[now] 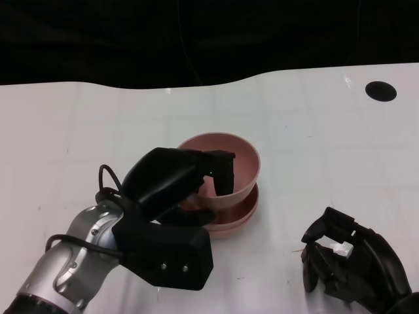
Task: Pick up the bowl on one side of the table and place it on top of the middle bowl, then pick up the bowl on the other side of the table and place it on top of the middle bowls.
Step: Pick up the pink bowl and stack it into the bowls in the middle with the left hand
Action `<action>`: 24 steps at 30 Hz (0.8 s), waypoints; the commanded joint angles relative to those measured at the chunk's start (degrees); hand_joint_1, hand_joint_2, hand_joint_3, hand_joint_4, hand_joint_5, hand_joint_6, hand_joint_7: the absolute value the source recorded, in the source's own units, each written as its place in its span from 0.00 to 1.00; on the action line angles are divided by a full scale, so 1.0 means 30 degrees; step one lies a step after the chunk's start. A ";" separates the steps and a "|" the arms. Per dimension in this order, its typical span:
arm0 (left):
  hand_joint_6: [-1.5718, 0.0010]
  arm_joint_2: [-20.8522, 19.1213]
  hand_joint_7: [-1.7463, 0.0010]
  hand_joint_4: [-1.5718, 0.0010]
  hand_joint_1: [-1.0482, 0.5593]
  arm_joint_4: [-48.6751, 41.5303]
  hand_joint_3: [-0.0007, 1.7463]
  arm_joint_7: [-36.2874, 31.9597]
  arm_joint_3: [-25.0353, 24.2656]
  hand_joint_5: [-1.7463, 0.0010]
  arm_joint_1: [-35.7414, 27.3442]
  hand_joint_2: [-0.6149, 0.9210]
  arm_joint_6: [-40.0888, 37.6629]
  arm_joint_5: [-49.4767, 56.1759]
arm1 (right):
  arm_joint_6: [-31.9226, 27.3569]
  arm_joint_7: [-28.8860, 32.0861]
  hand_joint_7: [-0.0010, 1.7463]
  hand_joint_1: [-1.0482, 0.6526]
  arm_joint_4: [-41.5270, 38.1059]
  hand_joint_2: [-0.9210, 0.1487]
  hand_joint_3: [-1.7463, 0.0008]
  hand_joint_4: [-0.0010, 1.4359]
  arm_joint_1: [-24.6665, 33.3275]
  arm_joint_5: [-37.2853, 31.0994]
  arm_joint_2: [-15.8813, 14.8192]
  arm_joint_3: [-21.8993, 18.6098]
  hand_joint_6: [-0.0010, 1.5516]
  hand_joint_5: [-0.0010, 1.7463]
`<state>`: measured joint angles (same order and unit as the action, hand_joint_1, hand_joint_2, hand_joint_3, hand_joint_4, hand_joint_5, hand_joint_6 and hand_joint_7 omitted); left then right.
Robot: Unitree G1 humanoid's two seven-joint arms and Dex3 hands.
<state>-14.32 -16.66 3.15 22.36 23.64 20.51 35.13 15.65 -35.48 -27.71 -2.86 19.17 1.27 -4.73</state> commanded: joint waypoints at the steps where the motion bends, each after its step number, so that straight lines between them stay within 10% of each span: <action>1: 0.62 -0.0198 0.00 0.54 0.63 -0.0180 0.48 0.0196 0.0046 0.00 -0.0030 0.82 -0.0042 -0.0134 | 0.0321 0.0151 0.91 0.48 -0.0081 0.24 0.51 0.62 -0.0024 -0.0164 -0.0126 -0.0061 0.47 1.00; 24: 0.65 0.0203 0.00 0.54 0.63 -0.3036 0.37 -0.1092 0.0390 0.00 0.0477 0.91 0.0952 0.0102 | 0.0607 0.0261 0.92 0.49 -0.0298 0.23 0.50 0.62 -0.0107 -0.0266 -0.0022 -0.0036 0.46 1.00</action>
<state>-13.29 -24.55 1.03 23.56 24.36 22.75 35.26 17.24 -34.87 -28.32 -2.87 18.09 1.62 -4.36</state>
